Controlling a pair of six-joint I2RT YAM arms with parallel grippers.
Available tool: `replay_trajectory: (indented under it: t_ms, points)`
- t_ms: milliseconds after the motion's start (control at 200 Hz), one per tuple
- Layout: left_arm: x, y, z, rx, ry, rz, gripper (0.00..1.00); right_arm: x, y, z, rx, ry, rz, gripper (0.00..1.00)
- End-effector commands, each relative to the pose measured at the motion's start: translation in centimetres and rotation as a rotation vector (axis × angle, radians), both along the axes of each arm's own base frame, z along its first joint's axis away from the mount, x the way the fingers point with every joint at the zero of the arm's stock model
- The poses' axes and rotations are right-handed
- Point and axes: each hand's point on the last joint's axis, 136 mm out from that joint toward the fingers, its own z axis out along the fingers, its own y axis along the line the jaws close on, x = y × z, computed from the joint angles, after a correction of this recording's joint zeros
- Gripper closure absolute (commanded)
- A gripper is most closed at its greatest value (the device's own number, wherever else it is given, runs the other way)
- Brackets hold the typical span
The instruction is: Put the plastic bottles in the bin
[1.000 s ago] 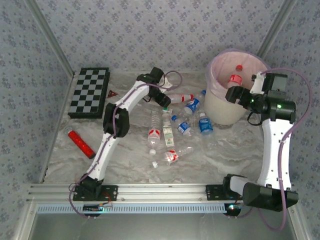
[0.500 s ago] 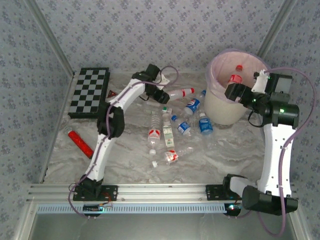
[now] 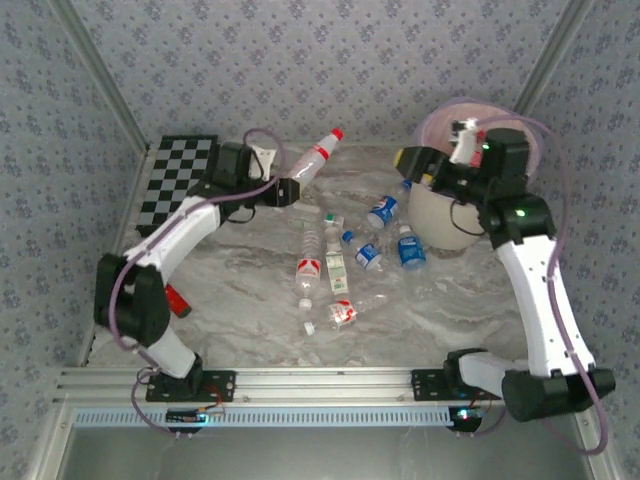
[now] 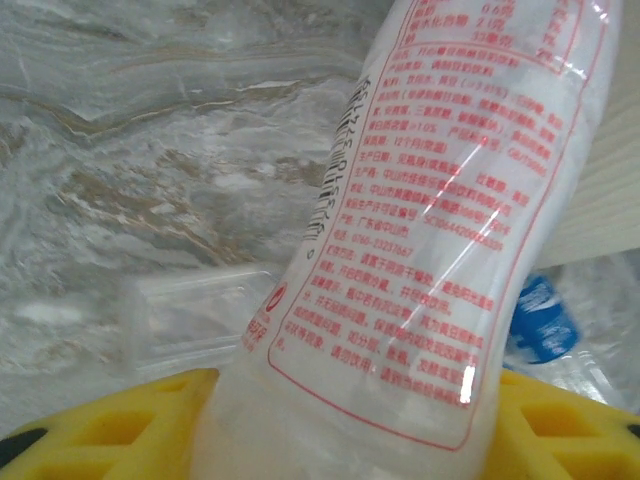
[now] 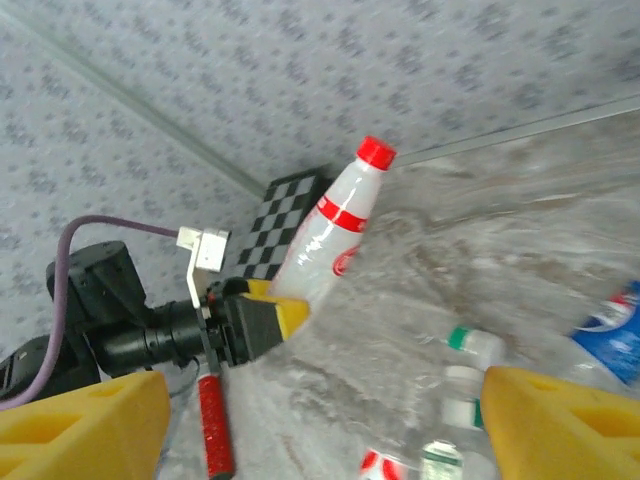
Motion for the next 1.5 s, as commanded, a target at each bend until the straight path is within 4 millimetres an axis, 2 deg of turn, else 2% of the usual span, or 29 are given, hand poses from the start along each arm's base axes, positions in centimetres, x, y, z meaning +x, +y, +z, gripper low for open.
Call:
replay_trajectory:
  t_ms: [0,195,275,415,665,780,885,1054,1154,1274,1419,1499]
  points:
    - [-1.2,-0.4,4.5,-0.198,-0.086,0.069,0.45,2.2,2.6,0.9,0.073,-0.040,-0.006,0.22]
    - [-5.8,-0.8,5.6,-0.293,-0.126,0.095,0.49,5.2,6.5,-1.4,0.101,0.007,0.042,0.24]
    - [-7.0,-1.0,6.1,-0.301,-0.135,0.080,0.49,6.0,7.9,-1.8,0.117,0.016,0.076,0.22]
    - [-8.1,-0.9,6.0,-0.291,-0.121,0.069,0.49,6.5,11.1,-3.3,0.090,0.053,0.155,0.20]
    - [-9.1,-1.9,5.3,-0.287,-0.091,0.030,0.48,6.9,13.6,-3.9,0.134,0.067,0.218,0.23]
    - [-9.1,-2.4,5.0,-0.284,-0.087,0.019,0.48,7.0,13.9,-4.1,0.130,0.069,0.226,0.25]
    - [-9.1,-2.7,4.8,-0.278,-0.080,0.013,0.48,7.0,13.4,-3.4,0.127,0.045,0.220,0.24]
    - [-9.0,-3.0,4.5,-0.264,-0.070,0.006,0.48,7.1,12.0,-2.4,0.104,0.011,0.179,0.06]
    - [-8.9,-3.1,4.3,-0.259,-0.064,0.003,0.48,7.3,12.0,-2.4,0.094,0.007,0.176,0.03]
    - [-9.1,-3.6,4.5,-0.264,-0.069,-0.016,0.48,8.0,12.3,-3.5,0.078,0.036,0.176,0.08]
    - [-9.2,-4.0,4.3,-0.248,-0.064,-0.031,0.48,8.7,12.7,-4.4,0.090,0.064,0.169,0.28]
    - [-9.1,-4.3,4.3,-0.251,-0.063,-0.038,0.47,8.8,12.7,-4.9,0.082,0.074,0.168,0.32]
